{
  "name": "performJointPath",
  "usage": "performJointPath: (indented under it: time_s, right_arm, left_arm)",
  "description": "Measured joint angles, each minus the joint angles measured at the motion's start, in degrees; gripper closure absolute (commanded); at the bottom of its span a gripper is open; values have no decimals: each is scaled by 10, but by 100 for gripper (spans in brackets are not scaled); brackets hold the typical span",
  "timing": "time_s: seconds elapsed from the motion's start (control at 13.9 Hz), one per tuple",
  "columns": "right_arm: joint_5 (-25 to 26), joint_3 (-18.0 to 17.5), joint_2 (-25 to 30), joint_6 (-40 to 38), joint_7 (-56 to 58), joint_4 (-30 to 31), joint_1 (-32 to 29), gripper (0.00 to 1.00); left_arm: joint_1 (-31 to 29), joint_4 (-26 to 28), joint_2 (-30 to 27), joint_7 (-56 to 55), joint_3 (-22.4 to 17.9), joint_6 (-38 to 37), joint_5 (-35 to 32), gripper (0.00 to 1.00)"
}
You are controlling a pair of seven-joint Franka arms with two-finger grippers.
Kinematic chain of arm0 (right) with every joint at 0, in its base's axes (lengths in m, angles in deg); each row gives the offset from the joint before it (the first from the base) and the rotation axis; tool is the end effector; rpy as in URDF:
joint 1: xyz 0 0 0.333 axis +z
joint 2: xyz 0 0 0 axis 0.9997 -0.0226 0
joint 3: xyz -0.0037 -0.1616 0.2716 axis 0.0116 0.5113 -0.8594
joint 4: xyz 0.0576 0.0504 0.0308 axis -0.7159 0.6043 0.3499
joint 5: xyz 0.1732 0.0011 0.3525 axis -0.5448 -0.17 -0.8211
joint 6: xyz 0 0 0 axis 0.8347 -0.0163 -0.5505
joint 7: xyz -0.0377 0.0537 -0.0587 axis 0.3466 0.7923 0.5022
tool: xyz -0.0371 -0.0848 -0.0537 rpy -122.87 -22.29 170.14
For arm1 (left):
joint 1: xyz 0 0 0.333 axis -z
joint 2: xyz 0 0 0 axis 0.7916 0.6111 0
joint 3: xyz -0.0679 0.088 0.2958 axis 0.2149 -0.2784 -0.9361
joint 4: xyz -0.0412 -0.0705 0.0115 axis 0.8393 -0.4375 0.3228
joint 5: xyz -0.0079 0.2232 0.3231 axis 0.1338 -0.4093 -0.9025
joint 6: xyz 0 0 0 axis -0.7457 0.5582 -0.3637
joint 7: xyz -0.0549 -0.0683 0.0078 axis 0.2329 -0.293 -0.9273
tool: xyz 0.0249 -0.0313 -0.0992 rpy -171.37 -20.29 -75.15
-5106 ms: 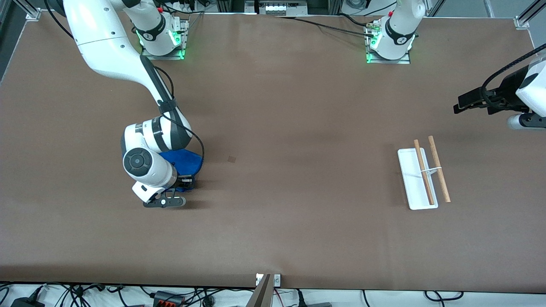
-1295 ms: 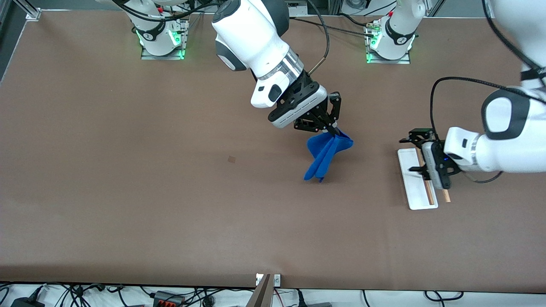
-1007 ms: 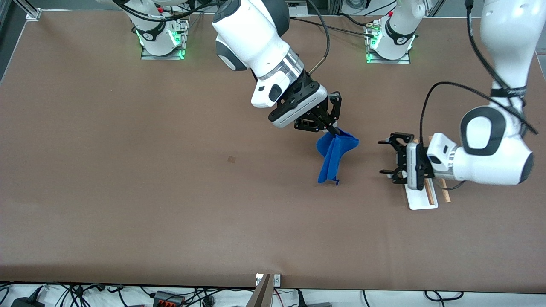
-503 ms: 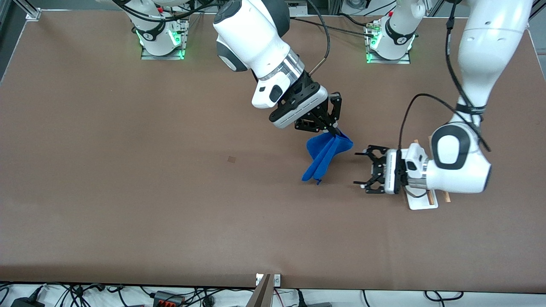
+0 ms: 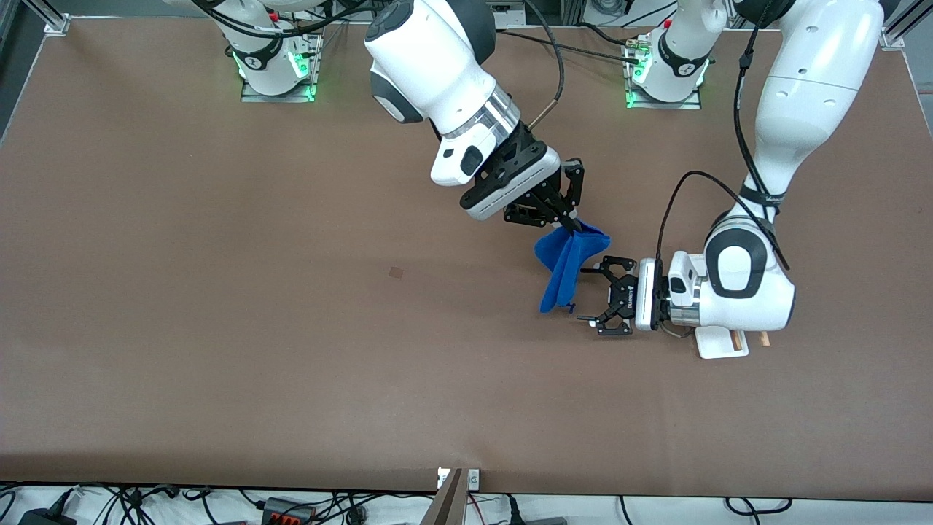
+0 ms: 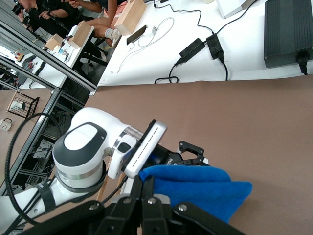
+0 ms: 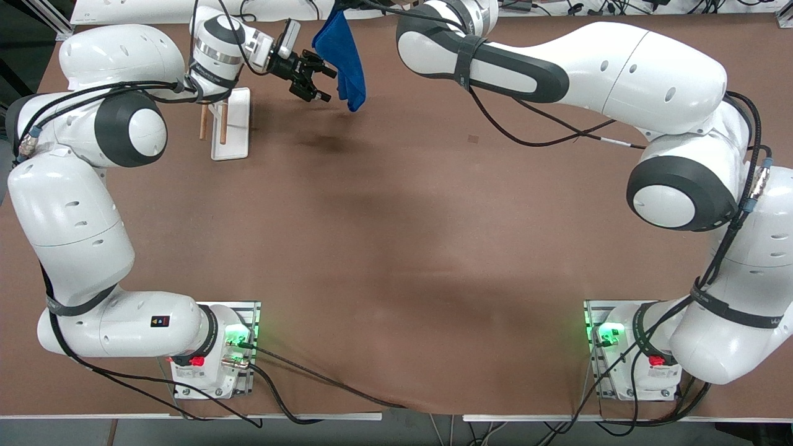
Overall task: Pass towel and hang on rack
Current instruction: 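Hold the towel up with the right gripper while the left gripper approaches, then grasp the hanging towel with the left gripper below the right gripper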
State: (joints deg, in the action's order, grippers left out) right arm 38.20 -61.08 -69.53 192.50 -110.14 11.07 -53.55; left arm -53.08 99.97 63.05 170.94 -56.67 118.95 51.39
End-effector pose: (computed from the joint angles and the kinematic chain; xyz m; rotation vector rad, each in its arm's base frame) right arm 0.5442 0.5722 0.5367 -2.3552 -0.2347 -0.6757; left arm 0.6605 -0.1528 0.2125 1.5290 -1.5045 0.7117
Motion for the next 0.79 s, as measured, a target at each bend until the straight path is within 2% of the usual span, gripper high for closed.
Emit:
performJointPath:
  time_s: [0.5,0.58,0.65,0.72,0.79]
  right_arm:
    - [0,0,-1,1,0,0,0,100]
    - [0,0,-1,1,0,0,0,100]
    - [0,0,-1,1,0,0,0,100]
    - [0,0,-2,1,0,0,0,100]
    - [0,0,-2,1,0,0,0,100]
  left_arm:
    - [32,9,3,18,7,41,52,2]
    - [39,9,3,19,7,48,63,9]
    - [47,8,3,19,7,58,70,25]
    - [54,7,2,19,8,72,73,51]
    - [60,6,2,19,8,83,74,65]
